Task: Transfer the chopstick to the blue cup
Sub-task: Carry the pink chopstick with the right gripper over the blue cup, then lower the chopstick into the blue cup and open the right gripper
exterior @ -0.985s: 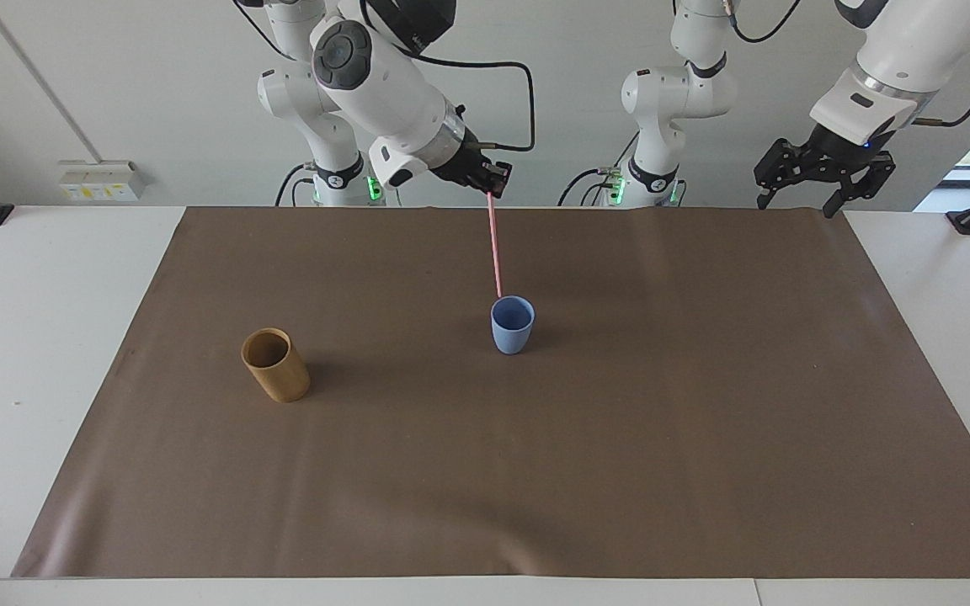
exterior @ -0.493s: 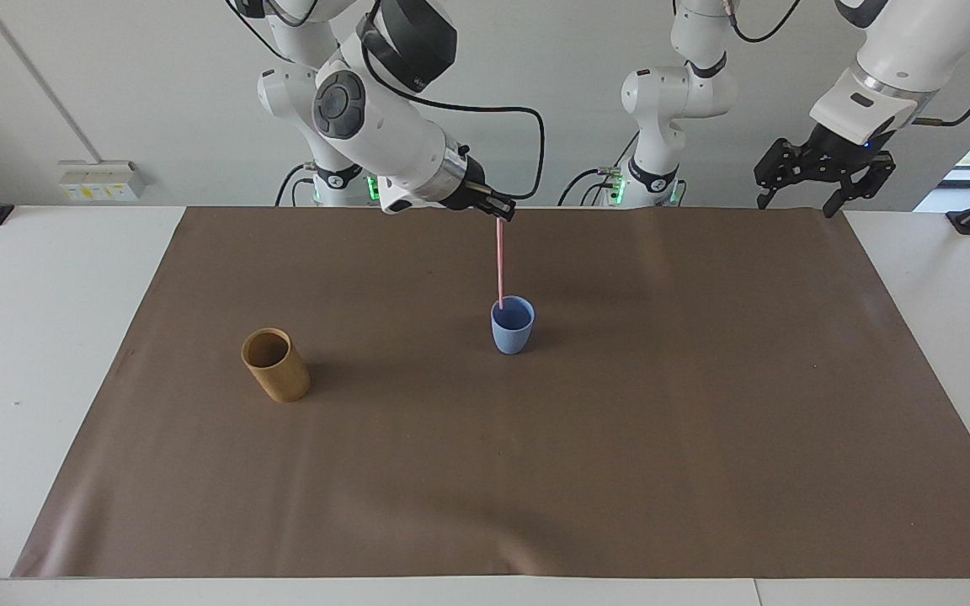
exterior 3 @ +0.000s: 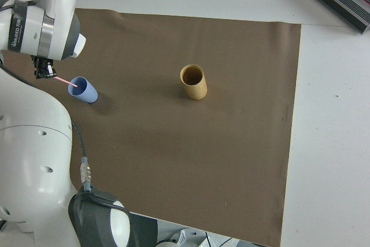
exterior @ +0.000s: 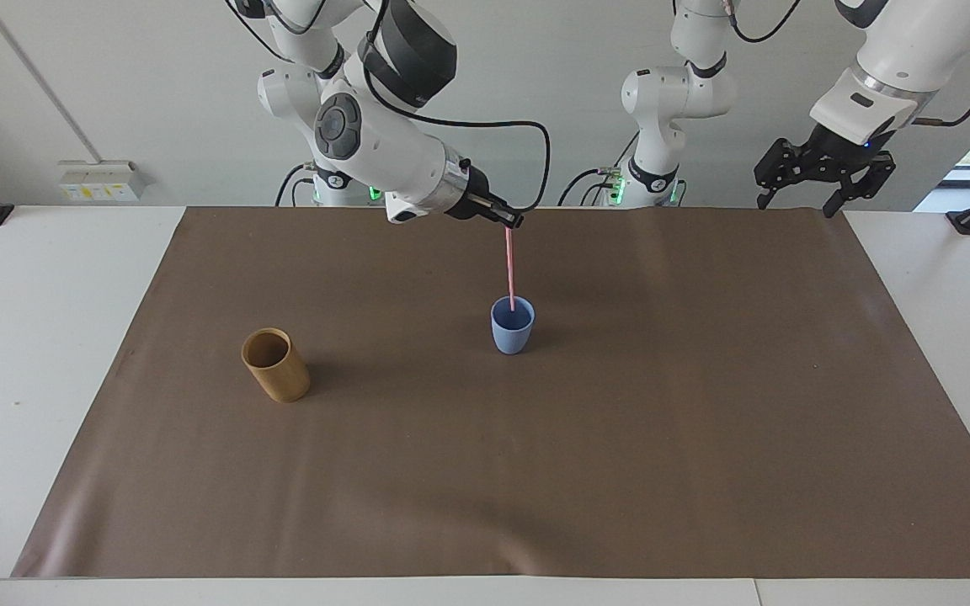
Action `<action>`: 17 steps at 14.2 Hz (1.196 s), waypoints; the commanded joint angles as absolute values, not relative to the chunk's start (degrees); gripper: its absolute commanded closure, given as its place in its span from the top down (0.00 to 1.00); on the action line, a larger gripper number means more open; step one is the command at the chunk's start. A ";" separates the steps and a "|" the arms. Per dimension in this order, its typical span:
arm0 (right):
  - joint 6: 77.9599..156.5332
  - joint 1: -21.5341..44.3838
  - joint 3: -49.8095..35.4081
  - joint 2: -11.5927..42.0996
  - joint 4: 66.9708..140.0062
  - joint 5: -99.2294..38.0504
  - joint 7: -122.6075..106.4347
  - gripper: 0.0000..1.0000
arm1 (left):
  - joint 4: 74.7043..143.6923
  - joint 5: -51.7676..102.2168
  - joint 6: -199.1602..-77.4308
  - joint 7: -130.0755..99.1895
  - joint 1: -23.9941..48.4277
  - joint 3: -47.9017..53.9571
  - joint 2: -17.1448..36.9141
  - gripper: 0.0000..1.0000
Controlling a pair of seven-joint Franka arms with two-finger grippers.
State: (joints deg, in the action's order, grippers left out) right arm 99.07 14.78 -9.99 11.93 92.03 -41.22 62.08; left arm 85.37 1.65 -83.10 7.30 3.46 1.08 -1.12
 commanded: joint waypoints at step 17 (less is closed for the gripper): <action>100.10 13.80 -10.11 13.97 91.76 -41.57 61.96 1.00 | 85.61 1.05 -82.09 7.82 2.81 1.41 -1.93 1.00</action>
